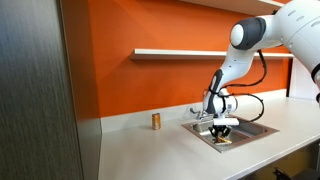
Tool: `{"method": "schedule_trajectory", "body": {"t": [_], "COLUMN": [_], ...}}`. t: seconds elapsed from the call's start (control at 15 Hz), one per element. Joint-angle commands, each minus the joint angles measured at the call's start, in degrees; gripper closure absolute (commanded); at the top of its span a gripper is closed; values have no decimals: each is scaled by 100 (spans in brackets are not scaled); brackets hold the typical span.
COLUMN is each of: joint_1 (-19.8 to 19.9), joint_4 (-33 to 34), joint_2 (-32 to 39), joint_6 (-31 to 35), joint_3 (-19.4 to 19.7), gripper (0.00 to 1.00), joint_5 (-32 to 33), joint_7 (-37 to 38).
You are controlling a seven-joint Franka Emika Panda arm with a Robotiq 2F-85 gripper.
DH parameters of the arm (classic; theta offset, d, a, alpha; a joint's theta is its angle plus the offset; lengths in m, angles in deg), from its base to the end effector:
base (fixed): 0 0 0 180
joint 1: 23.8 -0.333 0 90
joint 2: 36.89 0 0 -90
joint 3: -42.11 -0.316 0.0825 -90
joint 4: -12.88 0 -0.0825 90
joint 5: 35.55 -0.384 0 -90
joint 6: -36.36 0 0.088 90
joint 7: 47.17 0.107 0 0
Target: Remove the packet from the sink and put it on the left side of the counter.
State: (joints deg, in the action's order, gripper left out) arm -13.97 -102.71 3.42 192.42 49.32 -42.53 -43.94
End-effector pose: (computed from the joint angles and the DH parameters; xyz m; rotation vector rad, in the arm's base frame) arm 0.5612 -0.1783 0.1003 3.0360 -0.6708 0.0122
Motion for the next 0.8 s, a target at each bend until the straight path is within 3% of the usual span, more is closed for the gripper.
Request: {"method": "schedule_trajectory", "body": {"t": [0.0, 0.13, 0.73], "joint_1": [39, 32, -106], "joint_4": [34, 24, -213], "joint_2": [-57, -88, -475], "joint_6": [-128, -120, -75], "joint_3": [-36, -41, -19], "gripper": [94, 98, 96], "joint_5": [33, 33, 73], "joint_7": [-6, -6, 35]}}
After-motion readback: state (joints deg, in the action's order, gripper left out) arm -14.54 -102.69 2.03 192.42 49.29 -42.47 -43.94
